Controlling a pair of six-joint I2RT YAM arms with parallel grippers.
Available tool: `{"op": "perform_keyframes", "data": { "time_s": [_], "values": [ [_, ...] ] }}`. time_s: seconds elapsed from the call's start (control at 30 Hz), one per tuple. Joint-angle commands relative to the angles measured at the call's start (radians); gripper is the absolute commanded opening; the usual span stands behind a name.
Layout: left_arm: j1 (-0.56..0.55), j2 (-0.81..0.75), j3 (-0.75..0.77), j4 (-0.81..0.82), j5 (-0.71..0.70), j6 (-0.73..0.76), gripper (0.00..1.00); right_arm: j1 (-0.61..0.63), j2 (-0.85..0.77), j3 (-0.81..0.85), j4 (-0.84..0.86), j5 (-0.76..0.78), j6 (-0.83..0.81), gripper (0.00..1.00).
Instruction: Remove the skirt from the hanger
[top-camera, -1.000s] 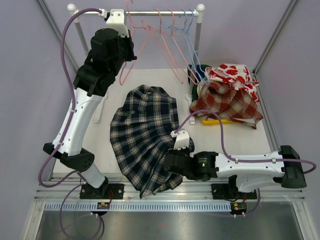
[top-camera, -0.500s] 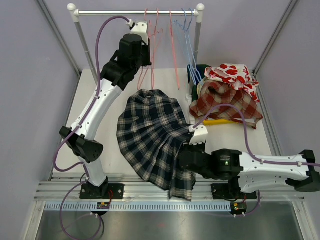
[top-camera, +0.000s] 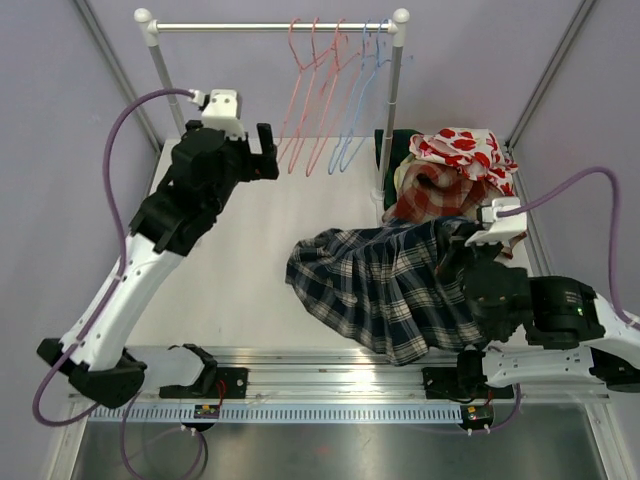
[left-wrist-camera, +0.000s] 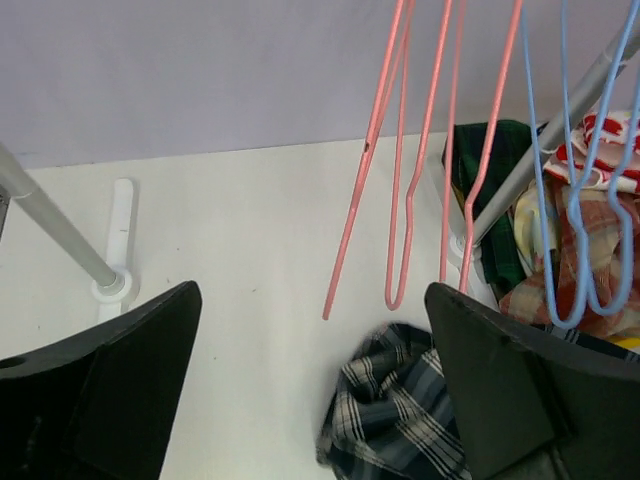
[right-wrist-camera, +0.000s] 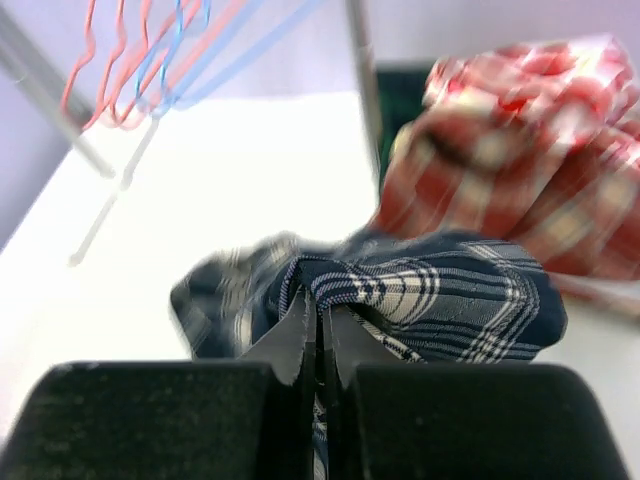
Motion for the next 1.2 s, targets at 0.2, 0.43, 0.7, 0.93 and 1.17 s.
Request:
{"op": "perform_keyframes", "data": {
  "time_s": [0.2, 0.43, 0.7, 0.93, 1.17],
  "values": [
    [-0.004, -0.311, -0.334, 0.006, -0.064, -0.058, 0.99, -0.194, 0.057, 0.143, 0.813, 0.034, -1.193, 0.0],
    [-0.004, -0.413, -0.503, -0.02, -0.079, -0.089, 0.99, -0.606, 0.313, 0.349, 0.684, -0.084, -1.237, 0.0],
    [-0.004, -0.522, -0.638, -0.026, -0.052, -0.133, 0.99, -0.97, 0.687, 1.075, 0.621, -0.267, -1.178, 0.0],
    [-0.006, -0.566, -0.716, -0.043, -0.012, -0.187, 0.99, -1.105, 0.92, 1.245, 0.717, -0.316, -1.107, 0.0],
    [-0.007, -0.597, -0.753, -0.055, -0.029, -0.21, 0.99, -1.168, 0.856, 0.515, 0.615, -0.551, -0.574, 0.03]
  ]
}}
